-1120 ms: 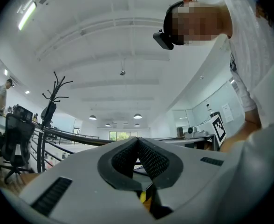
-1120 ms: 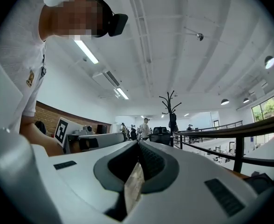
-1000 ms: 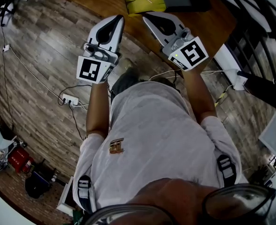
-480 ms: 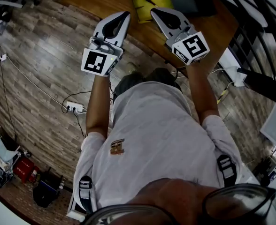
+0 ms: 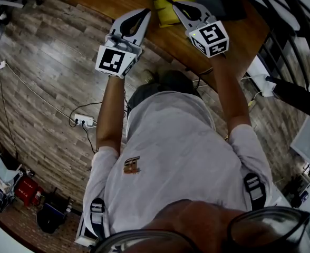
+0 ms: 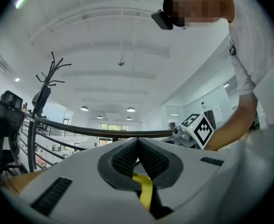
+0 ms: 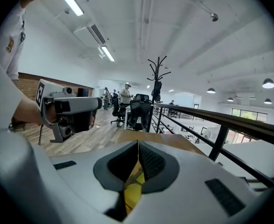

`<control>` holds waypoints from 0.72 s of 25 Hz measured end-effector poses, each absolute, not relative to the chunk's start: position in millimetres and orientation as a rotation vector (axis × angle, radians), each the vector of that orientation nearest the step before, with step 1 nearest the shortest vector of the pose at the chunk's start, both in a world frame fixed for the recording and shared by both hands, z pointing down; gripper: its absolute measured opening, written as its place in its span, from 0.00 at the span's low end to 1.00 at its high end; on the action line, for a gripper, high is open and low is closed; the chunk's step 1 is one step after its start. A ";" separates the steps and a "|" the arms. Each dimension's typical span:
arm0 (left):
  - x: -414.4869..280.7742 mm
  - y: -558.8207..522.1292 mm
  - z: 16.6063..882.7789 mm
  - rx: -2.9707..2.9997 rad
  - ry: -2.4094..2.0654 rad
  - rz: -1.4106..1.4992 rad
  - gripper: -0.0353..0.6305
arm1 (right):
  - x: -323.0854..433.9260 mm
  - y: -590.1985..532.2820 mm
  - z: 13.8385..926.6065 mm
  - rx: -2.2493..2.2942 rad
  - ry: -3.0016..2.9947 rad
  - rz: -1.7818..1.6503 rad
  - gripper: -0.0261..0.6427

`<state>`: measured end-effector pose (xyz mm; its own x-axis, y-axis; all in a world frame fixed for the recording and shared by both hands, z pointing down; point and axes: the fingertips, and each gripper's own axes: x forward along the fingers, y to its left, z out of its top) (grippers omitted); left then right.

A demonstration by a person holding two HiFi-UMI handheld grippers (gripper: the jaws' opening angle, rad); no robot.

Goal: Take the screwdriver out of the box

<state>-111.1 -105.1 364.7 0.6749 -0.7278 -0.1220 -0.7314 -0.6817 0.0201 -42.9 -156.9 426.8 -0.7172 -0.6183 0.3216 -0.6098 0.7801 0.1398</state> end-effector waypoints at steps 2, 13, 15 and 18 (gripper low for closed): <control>-110.7 -112.2 368.4 -2.852 1.239 0.165 0.08 | -44.6 -164.3 433.0 0.933 -2.601 -0.026 0.09; -100.1 -156.8 395.7 -2.902 1.234 0.068 0.08 | -41.4 -212.1 465.1 0.906 -2.474 0.042 0.09; -94.9 -163.0 399.6 -2.911 1.238 0.055 0.08 | -37.3 -220.1 473.5 0.898 -2.447 0.060 0.09; -88.9 -170.7 404.3 -2.925 1.244 0.040 0.08 | -31.0 -230.9 488.9 0.884 -2.402 0.091 0.09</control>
<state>-88.9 -170.7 404.3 0.6936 -0.7203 -0.0088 -0.7194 -0.6932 0.0437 -31.0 -230.9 488.9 -0.6174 -0.5749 0.5369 -0.6141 0.7788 0.1278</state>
